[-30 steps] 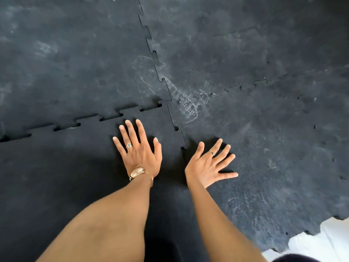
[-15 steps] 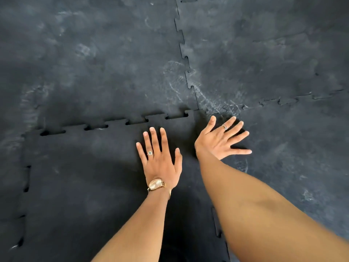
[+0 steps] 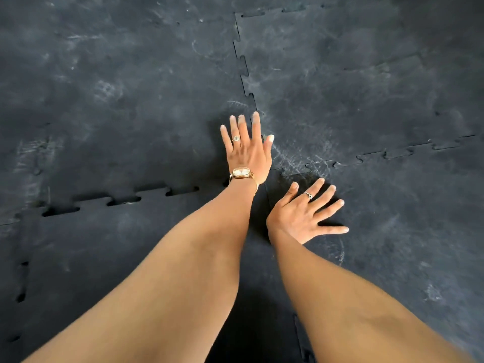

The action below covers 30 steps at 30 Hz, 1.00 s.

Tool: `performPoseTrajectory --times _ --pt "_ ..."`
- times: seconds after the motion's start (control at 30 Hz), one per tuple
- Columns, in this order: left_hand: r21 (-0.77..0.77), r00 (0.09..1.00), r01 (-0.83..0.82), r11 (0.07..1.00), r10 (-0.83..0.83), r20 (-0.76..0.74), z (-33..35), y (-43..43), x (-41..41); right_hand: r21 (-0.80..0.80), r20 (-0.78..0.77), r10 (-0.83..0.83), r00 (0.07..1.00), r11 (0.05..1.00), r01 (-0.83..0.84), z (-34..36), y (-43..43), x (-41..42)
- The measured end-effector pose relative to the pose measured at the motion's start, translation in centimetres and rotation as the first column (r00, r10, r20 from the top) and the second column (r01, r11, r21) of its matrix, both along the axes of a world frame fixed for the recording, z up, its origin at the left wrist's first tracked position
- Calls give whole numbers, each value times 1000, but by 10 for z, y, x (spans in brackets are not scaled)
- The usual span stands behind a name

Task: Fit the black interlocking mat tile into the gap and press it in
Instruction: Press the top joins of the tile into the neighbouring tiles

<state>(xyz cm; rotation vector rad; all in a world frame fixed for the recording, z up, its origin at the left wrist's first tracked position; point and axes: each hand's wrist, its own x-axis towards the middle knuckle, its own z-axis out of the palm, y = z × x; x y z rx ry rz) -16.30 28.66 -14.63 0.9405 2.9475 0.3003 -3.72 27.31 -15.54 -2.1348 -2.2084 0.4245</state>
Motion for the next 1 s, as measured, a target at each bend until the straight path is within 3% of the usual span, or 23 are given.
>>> performPoseTrajectory --times 0.1,0.27,0.33,0.4,0.47,0.53,0.63,0.73,0.9,1.0 --pt "-78 995 25 997 -32 -90 -5 1 -2 10 1 4 1000 1000 -4 -2 -1 0" --pt "-106 992 63 992 -74 -105 1 2 -4 -3 -4 5 1000 1000 -5 0 0 0" --pt "-94 975 168 981 -179 -130 5 -7 1 -11 -15 6 1000 1000 -6 3 0 0" --pt "-124 907 354 927 -372 -197 5 -29 2 -16 -10 4 1000 1000 -4 4 -1 0" --pt "-120 848 439 891 -454 -273 1 -56 -6 -18 -7 2 1000 1000 -2 5 0 -1" --pt "-92 877 364 927 -375 -302 1 -76 -20 -28 -10 3 1000 1000 -4 5 0 -2" --pt "-36 960 205 978 -208 -188 -4 -80 -35 -24 -3 8 1000 1000 -8 5 -1 0" --pt "-25 967 236 972 -237 -91 -7 -78 -38 0 5 -1 1000 1000 1 2 0 0" --pt "-104 967 223 969 -234 -103 -9 -77 -38 4 13 16 1000 1000 -16 0 -3 1" --pt "-41 976 201 979 -204 -81 -9 -79 -40 10 4 -15 1000 1000 15 0 1 0"
